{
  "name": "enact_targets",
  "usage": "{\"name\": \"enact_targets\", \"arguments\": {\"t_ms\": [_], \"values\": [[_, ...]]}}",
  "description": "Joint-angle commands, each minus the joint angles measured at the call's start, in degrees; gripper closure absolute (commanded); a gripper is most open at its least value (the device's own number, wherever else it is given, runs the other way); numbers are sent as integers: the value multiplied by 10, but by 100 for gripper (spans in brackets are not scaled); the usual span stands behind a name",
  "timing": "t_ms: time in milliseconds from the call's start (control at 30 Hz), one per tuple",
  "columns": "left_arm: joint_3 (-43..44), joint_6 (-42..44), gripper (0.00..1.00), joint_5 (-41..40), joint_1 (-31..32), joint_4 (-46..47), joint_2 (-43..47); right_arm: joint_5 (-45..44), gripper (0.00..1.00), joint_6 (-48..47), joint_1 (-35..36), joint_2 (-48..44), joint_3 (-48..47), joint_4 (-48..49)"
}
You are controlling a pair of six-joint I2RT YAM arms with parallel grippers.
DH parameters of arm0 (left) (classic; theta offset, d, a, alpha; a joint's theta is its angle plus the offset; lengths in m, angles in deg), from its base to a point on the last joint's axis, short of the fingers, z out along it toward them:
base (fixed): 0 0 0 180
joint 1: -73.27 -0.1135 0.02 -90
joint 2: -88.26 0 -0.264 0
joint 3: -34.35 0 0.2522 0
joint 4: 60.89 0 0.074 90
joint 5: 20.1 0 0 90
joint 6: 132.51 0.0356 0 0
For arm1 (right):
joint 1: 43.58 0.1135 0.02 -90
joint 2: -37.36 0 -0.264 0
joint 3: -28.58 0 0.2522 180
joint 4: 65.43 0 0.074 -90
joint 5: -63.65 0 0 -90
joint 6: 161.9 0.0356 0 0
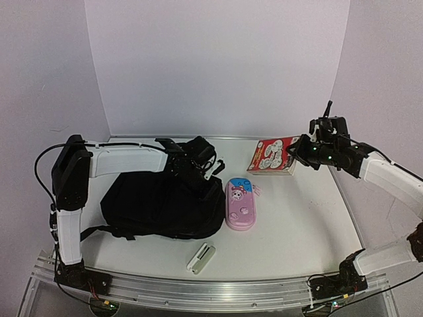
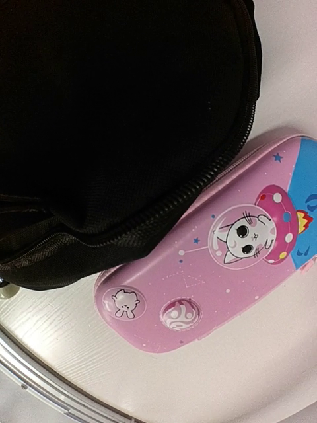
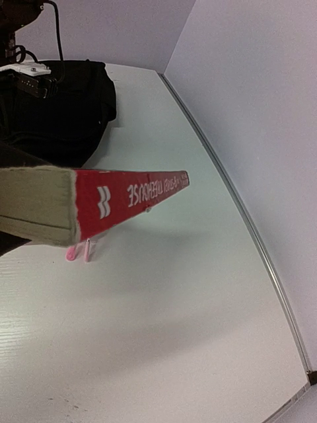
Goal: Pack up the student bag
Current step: Place the book in the student bag.
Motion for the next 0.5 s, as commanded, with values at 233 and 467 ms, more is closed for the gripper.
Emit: {"name": "enact_targets", "arguments": {"t_ms": [233,467], "values": [[-56,-22,100,68,-111,71,222,329,100,19,4,-9,-22,17],[-62,-5,100,120,-133,84,252,421,100,79,27,30,19,93]]}}
